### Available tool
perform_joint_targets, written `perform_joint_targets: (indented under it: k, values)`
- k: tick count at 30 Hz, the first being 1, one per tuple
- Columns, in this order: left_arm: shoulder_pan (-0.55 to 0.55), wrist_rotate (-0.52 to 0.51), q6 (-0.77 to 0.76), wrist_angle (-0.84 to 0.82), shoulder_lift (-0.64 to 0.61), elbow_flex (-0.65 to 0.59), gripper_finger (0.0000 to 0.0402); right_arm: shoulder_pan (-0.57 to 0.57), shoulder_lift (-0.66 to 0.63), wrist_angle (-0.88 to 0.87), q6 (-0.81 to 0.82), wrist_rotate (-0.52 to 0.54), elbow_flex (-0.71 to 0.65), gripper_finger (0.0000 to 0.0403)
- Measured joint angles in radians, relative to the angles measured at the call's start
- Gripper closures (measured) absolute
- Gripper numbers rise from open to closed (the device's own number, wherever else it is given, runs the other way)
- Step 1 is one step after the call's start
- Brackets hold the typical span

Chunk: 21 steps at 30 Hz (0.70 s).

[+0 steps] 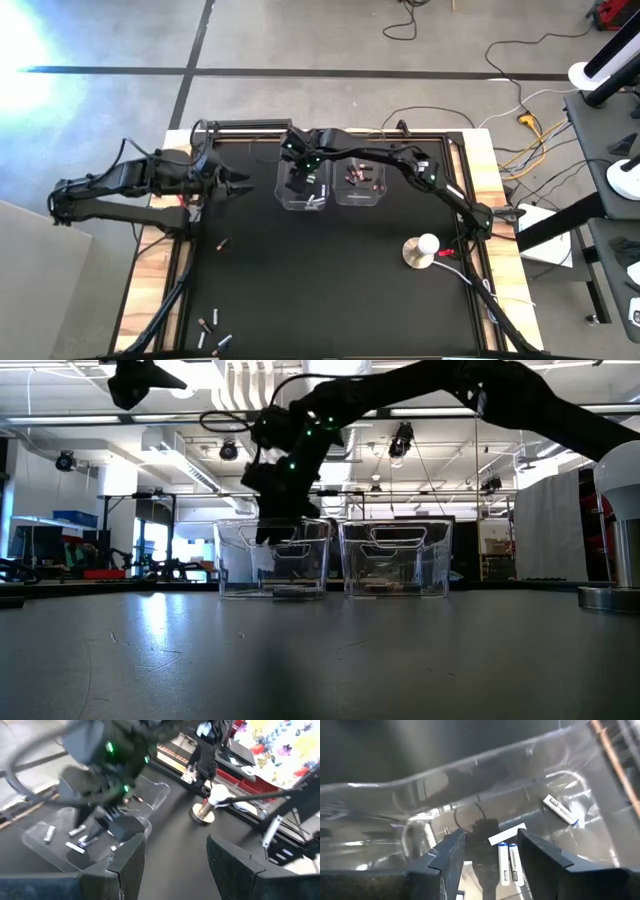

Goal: Sort batteries
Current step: Put the black battery into the right transparent bin

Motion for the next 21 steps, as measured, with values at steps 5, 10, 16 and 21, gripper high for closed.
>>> perform_joint_targets:
  k: [5, 10, 16, 21]
  values:
    - [-0.061, -0.018, -0.026, -0.011, 0.030, 0.000, 0.0212, 0.006, -0.057, 0.006, 0.004, 0.002, 0.000, 0.0232]
    - [-0.123, -0.020, -0.138, -0.056, 0.070, 0.000, 0.0212, 0.019, -0.129, 0.030, -0.011, 0.003, 0.000, 0.0244]
    - [-0.243, -0.052, -0.343, -0.117, 0.104, 0.000, 0.0212, 0.057, -0.228, 0.023, -0.058, 0.003, 0.000, 0.0257]
    - [-0.305, -0.087, -0.553, -0.294, 0.135, 0.000, 0.0212, 0.112, -0.328, 0.004, -0.072, 0.002, 0.000, 0.0267]
